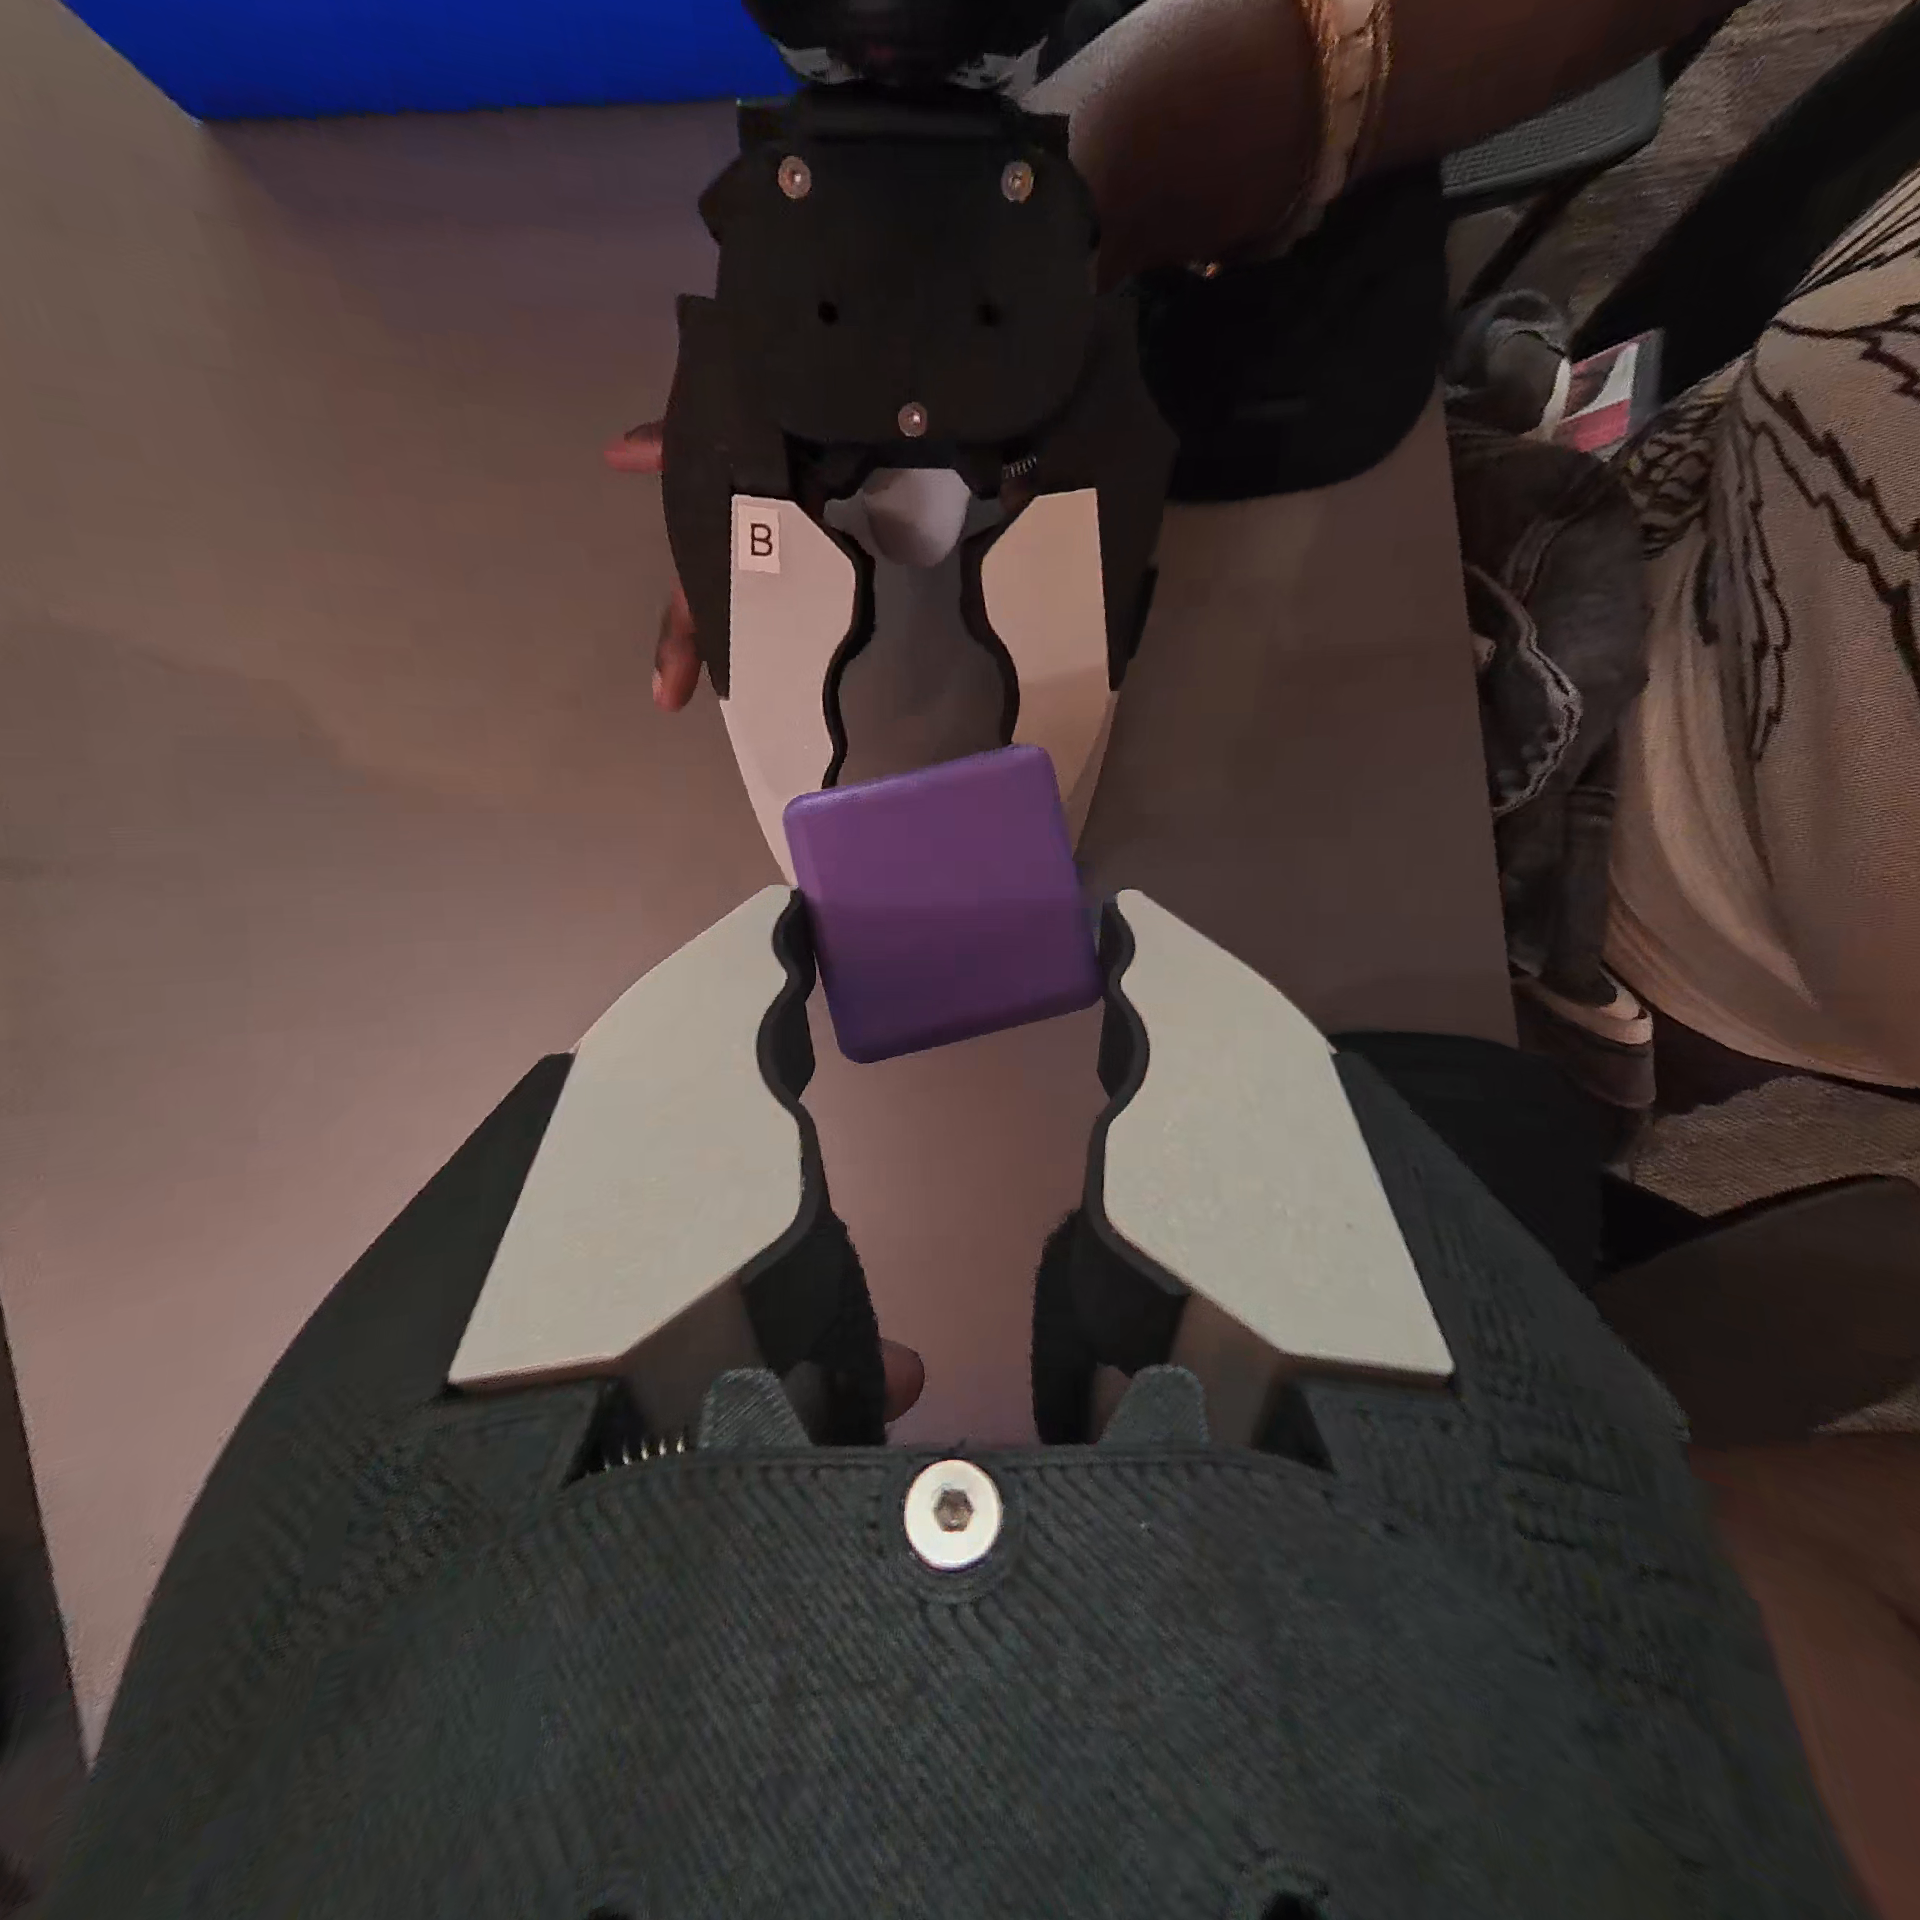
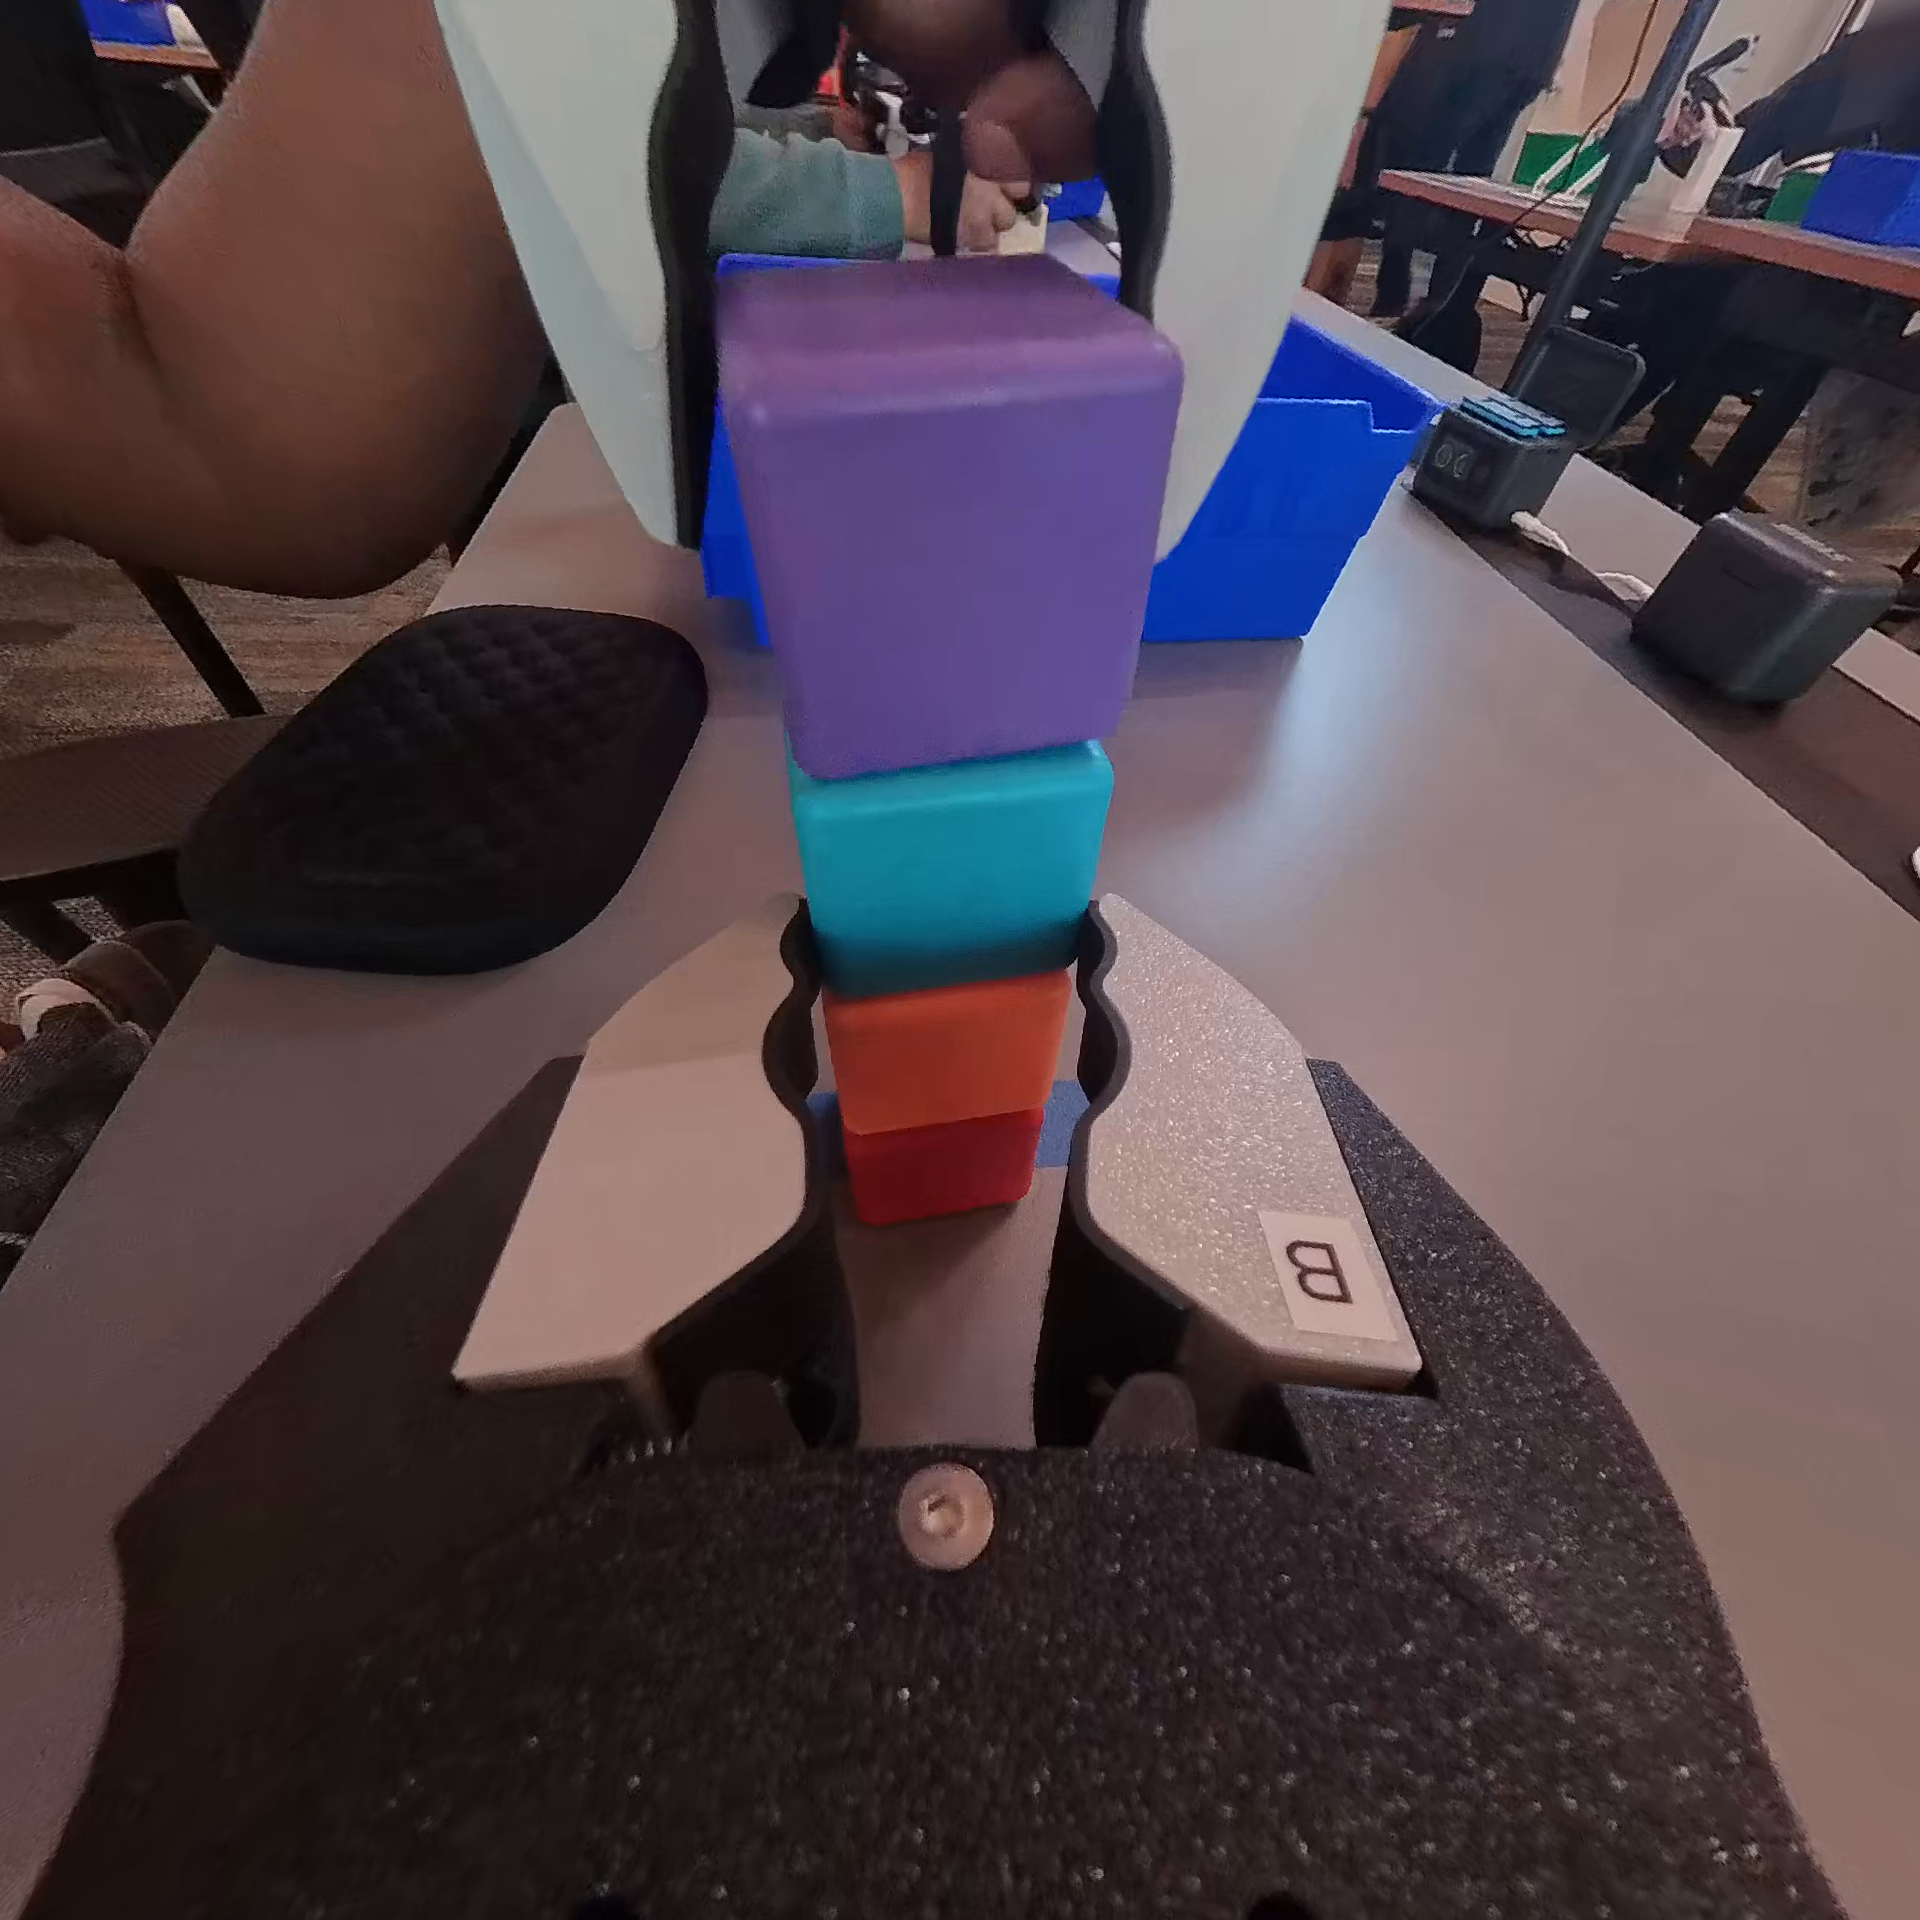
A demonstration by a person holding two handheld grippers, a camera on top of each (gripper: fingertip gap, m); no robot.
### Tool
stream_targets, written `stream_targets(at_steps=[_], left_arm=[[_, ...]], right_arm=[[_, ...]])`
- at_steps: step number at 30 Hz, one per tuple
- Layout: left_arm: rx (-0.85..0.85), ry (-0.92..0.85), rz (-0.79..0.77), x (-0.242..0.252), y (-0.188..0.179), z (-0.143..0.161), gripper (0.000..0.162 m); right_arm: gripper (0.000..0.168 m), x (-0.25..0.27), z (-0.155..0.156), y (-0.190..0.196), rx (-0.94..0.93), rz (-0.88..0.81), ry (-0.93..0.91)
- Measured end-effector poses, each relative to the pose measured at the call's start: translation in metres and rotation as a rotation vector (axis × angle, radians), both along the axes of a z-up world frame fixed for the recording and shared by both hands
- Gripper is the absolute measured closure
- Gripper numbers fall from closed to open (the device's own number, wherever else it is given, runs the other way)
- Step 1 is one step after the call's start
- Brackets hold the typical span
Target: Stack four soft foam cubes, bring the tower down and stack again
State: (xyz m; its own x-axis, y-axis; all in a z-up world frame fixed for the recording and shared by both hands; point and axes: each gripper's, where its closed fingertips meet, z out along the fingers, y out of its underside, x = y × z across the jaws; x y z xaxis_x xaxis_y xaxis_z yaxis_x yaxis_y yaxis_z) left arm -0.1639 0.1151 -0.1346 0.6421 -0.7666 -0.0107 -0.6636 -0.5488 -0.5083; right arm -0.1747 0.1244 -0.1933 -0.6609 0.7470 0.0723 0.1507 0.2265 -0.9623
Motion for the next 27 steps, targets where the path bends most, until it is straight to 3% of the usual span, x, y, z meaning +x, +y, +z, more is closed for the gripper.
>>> stream_targets(at_steps=[9,27], left_arm=[[-0.012,-0.051,-0.061,-0.0045,0.0036,-0.0005,0.109],[0.049,-0.056,-0.03,-0.0059,0.0093,-0.0031,0.11]], right_arm=[[0.12,-0.0026,-0.0007,0.002,-0.02,-0.013,-0.02],[0.12,-0.0043,-0.0012,0.0025,-0.034,-0.037,-0.032]])
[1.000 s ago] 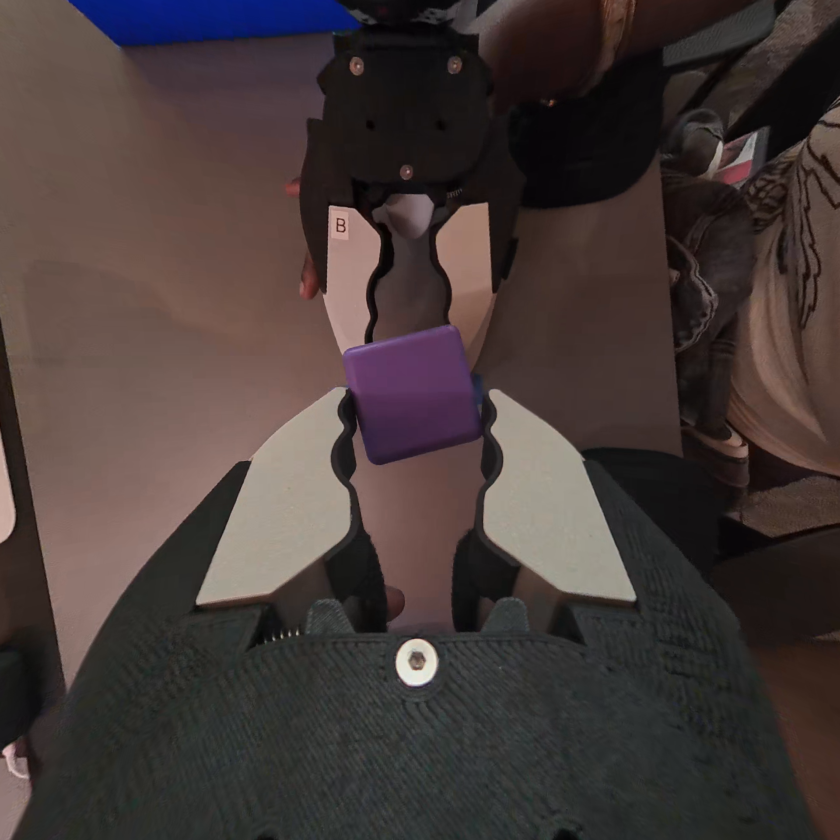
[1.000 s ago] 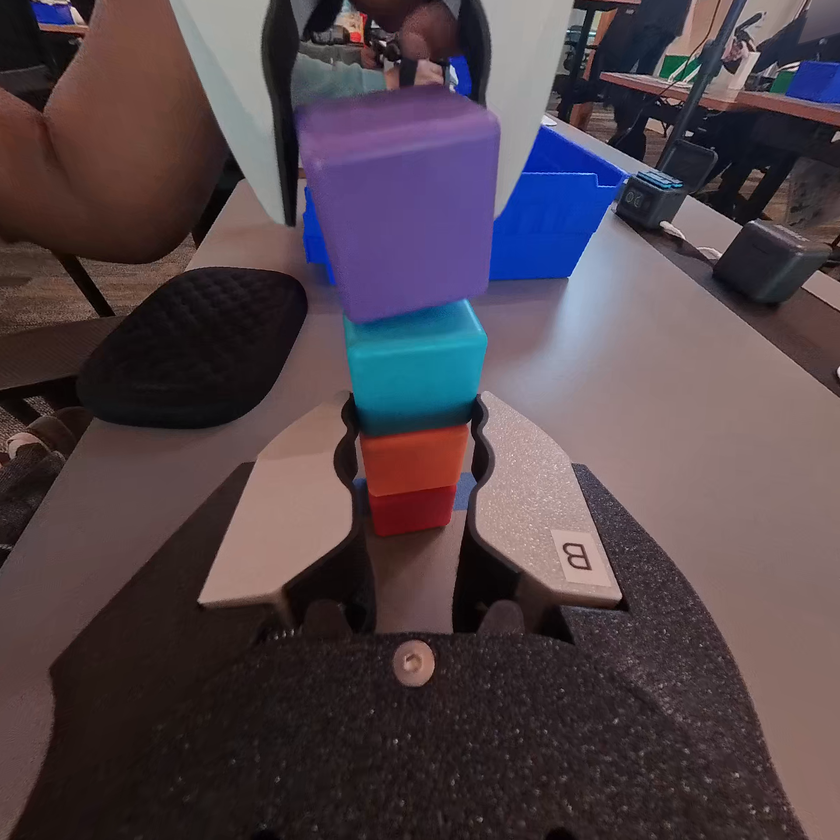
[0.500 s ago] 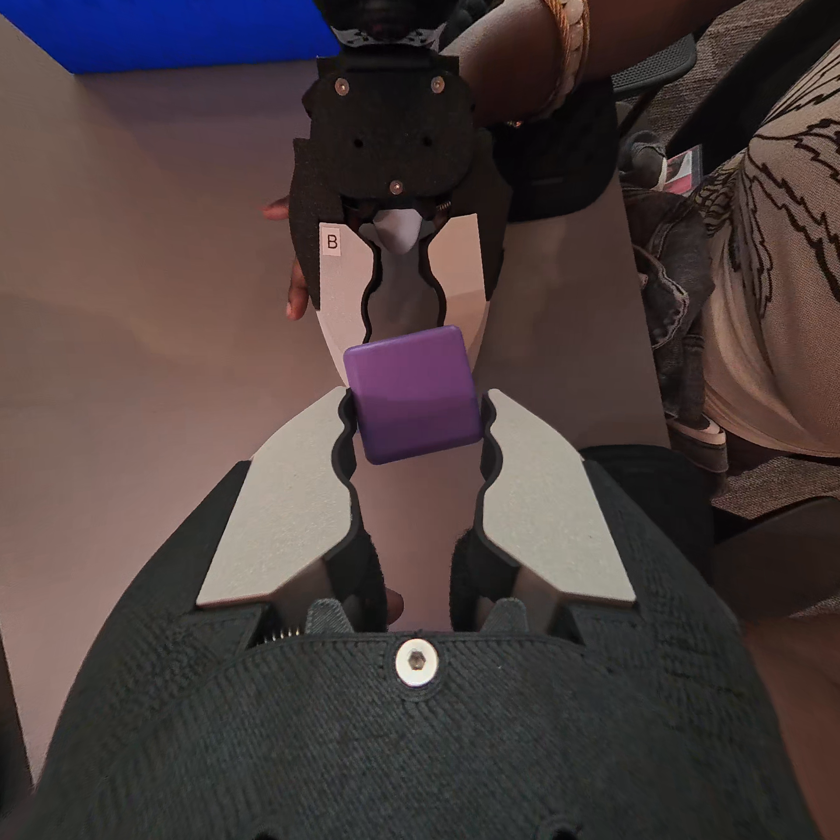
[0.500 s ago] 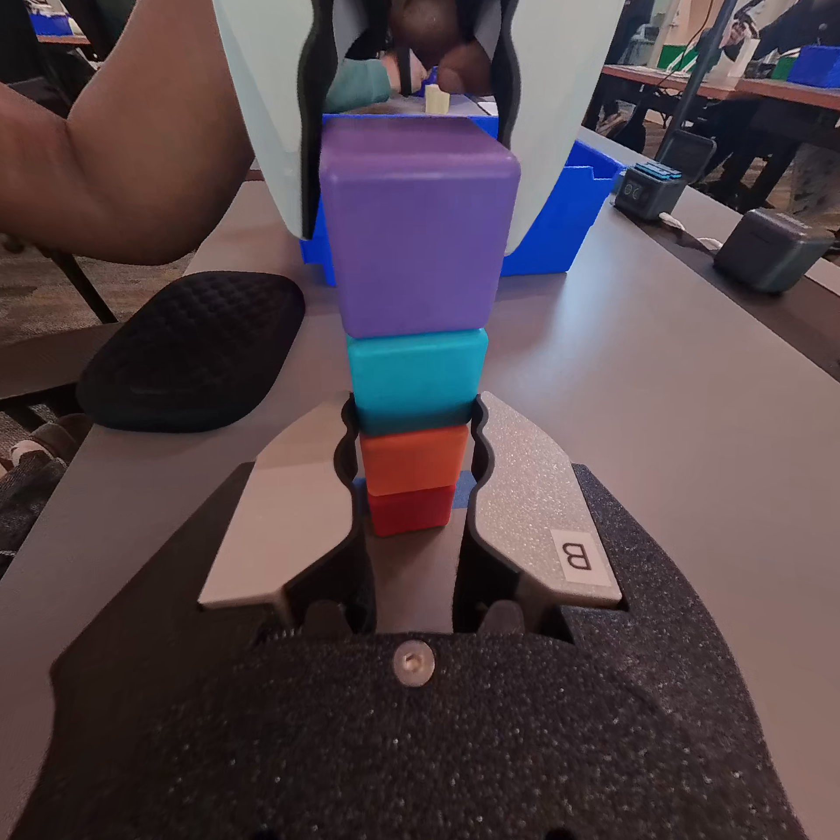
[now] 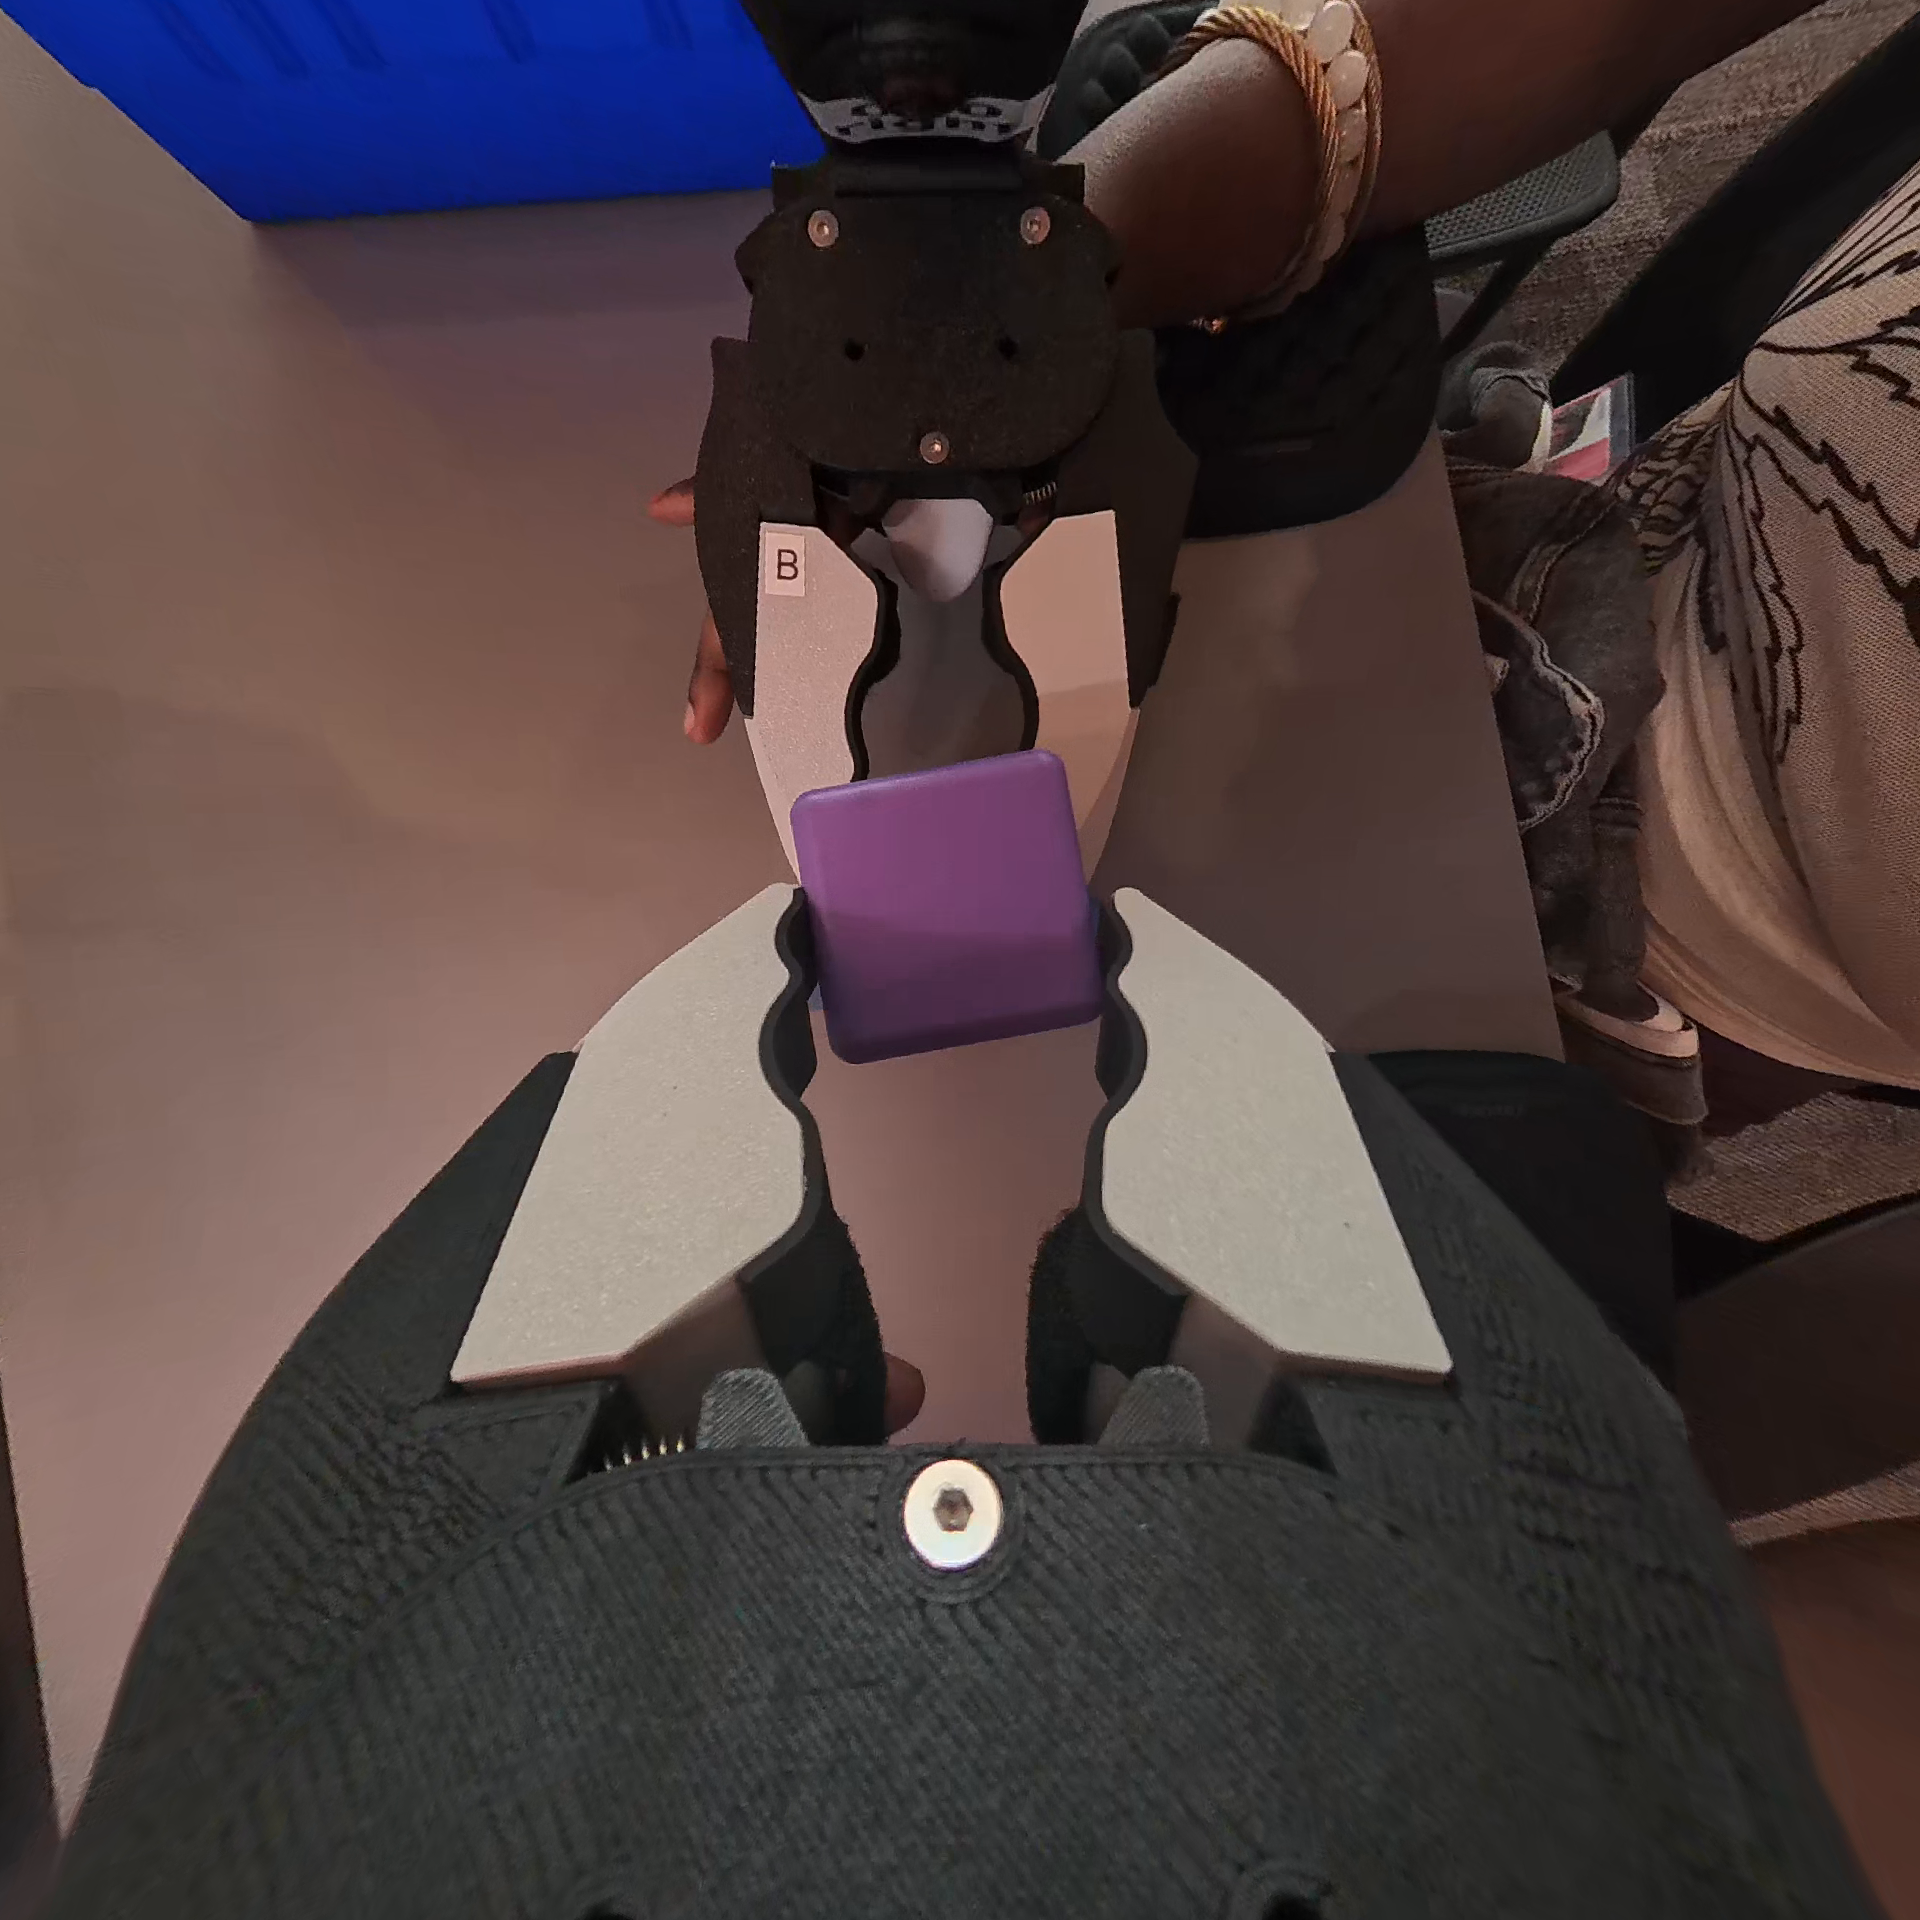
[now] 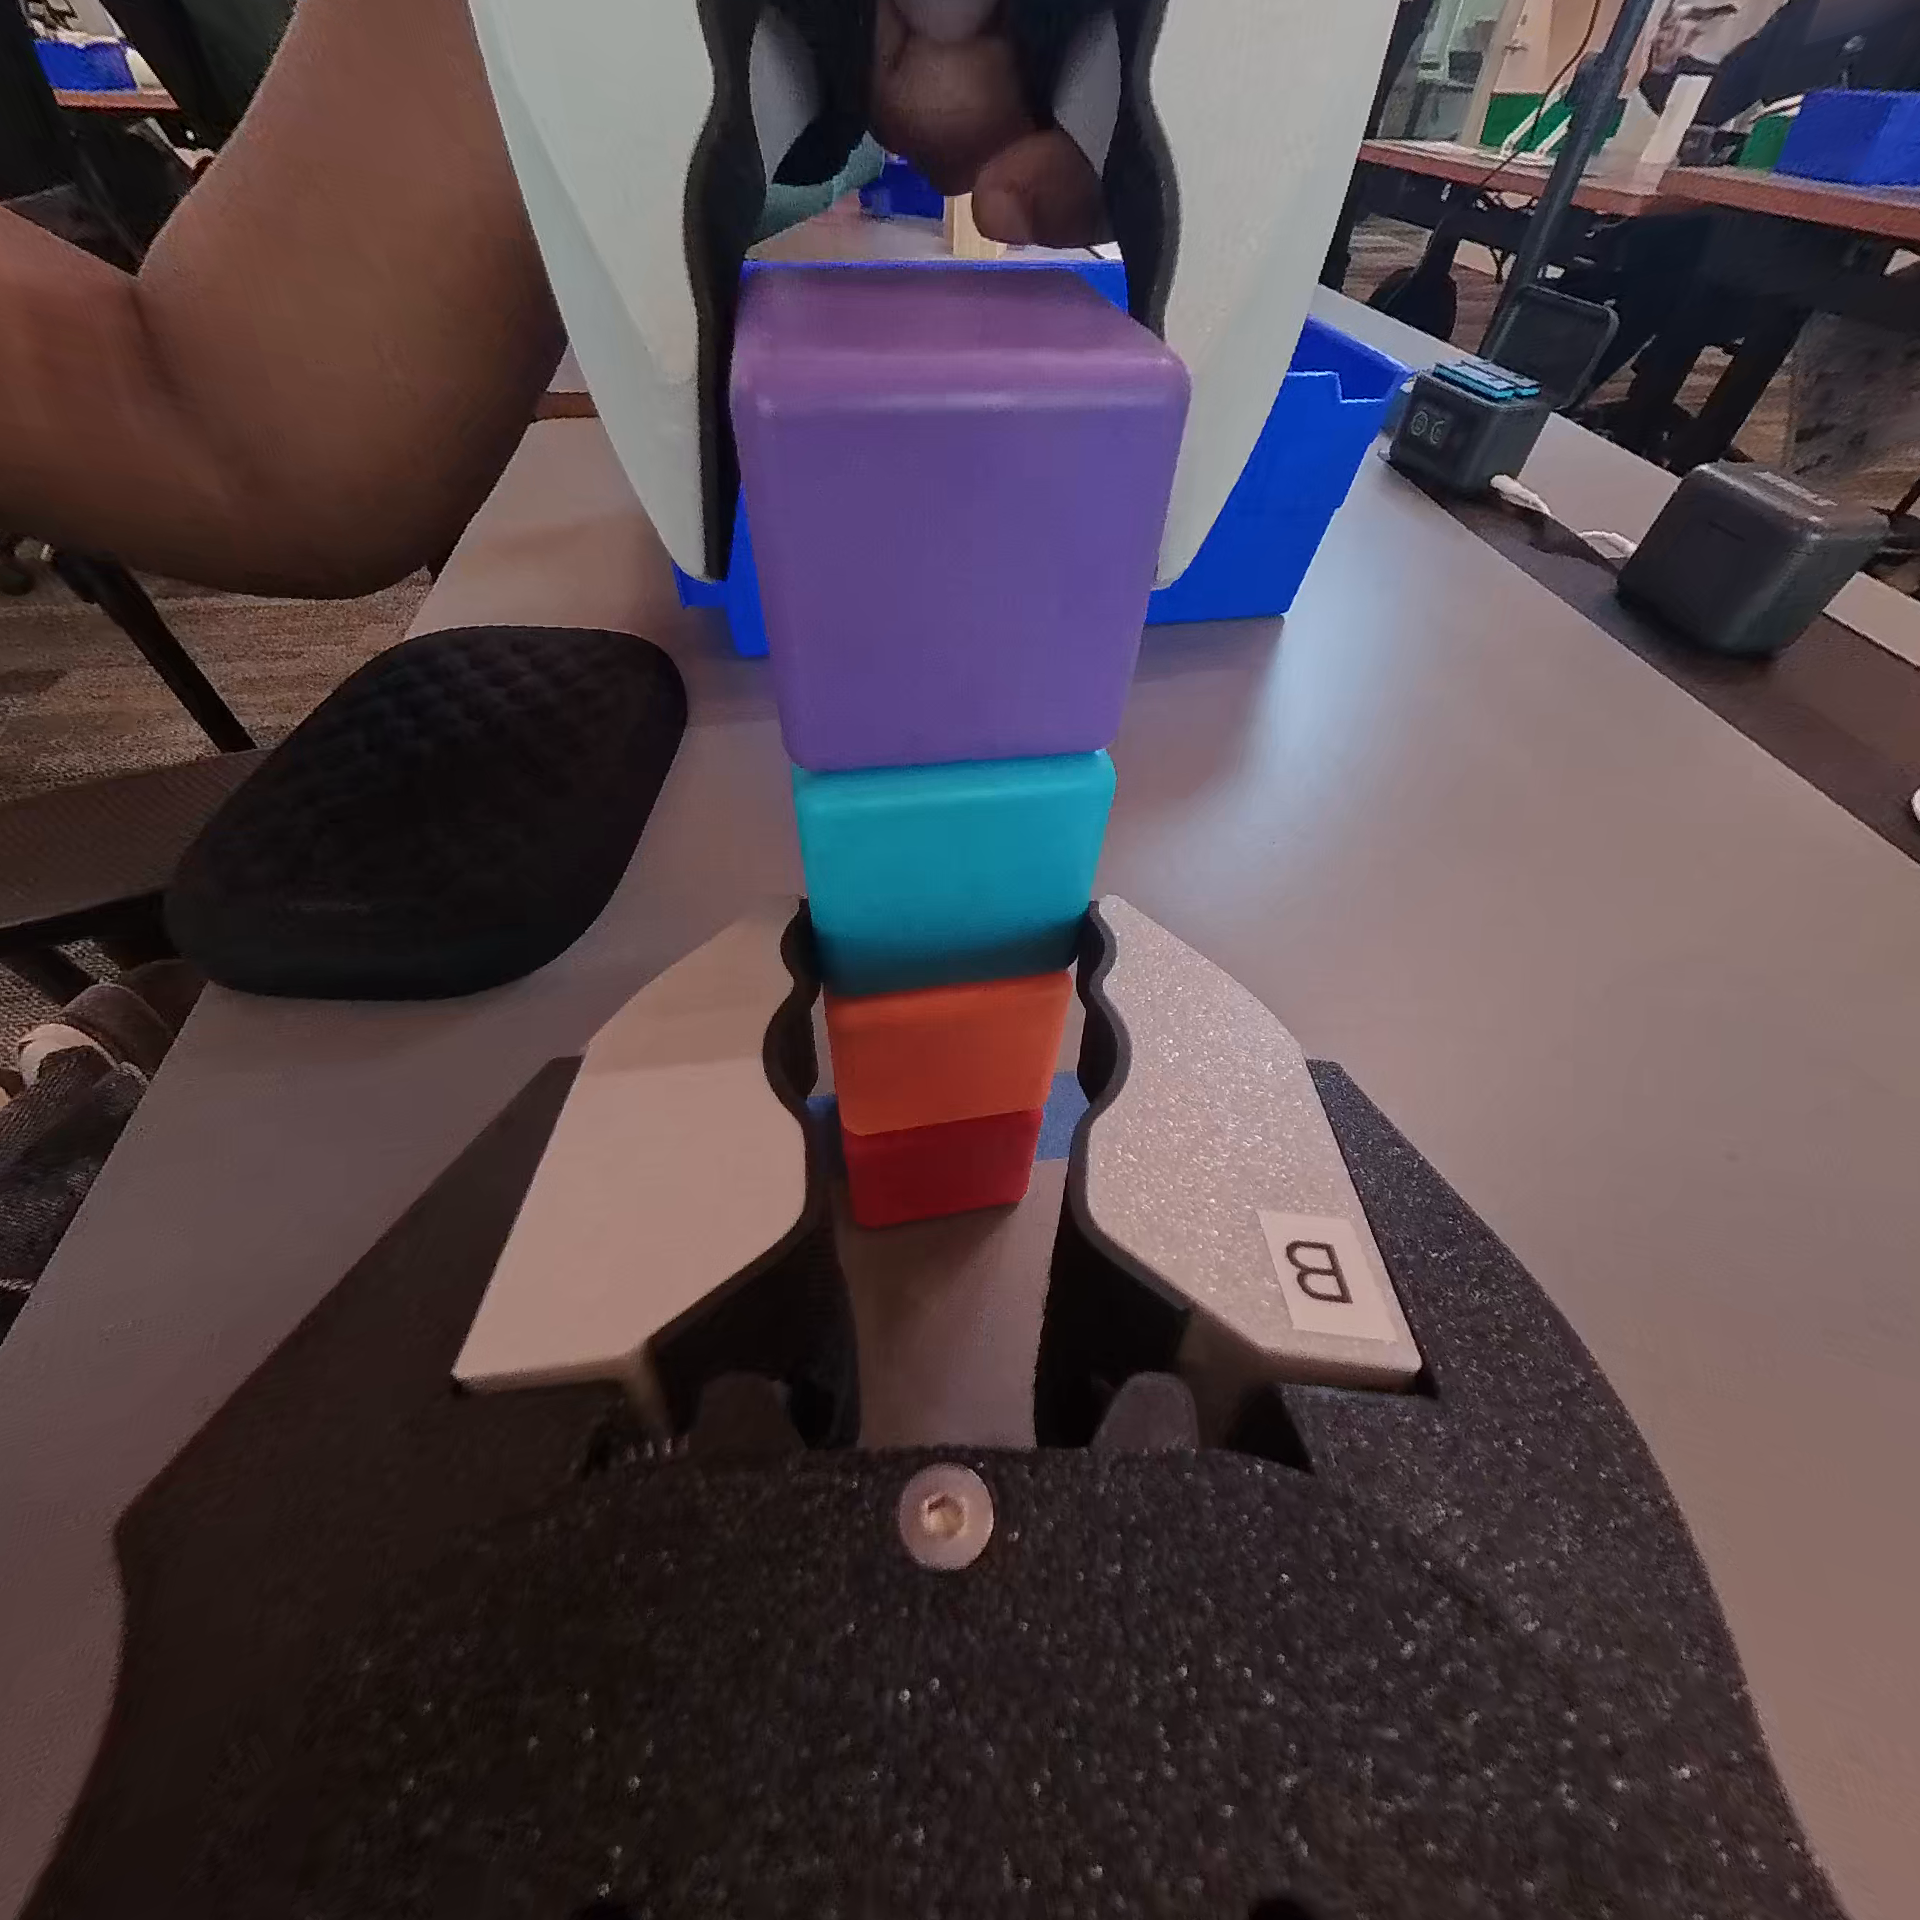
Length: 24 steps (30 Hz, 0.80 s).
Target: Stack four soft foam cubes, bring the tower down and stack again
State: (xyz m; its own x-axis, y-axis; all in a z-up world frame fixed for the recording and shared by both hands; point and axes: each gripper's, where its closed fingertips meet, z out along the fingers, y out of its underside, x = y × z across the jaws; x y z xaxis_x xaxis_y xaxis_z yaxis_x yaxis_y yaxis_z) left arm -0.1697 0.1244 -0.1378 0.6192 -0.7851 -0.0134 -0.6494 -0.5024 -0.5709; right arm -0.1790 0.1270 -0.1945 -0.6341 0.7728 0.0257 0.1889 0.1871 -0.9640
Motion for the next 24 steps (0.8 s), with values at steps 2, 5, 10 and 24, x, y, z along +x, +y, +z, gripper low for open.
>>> stream_targets(at_steps=[2,5,10,24], left_arm=[[0.019,0.008,0.002,0.0,0.001,0.0,0.109],[0.131,-0.022,0.058,0.001,0.009,0.0,0.063],[0.537,-0.352,0.214,0.002,0.023,0.026,0.031],[0.871,-0.796,0.161,0.018,-0.009,0.035,0.017]], right_arm=[[0.12,0.0,0.0,0.0,0.001,0.0,0.0],[0.12,0.001,-0.002,0.0,0.033,0.012,0.014],[0.075,0.006,0.005,-0.007,0.035,0.046,0.065],[0.026,0.021,0.108,-0.008,-0.185,0.11,0.313]])
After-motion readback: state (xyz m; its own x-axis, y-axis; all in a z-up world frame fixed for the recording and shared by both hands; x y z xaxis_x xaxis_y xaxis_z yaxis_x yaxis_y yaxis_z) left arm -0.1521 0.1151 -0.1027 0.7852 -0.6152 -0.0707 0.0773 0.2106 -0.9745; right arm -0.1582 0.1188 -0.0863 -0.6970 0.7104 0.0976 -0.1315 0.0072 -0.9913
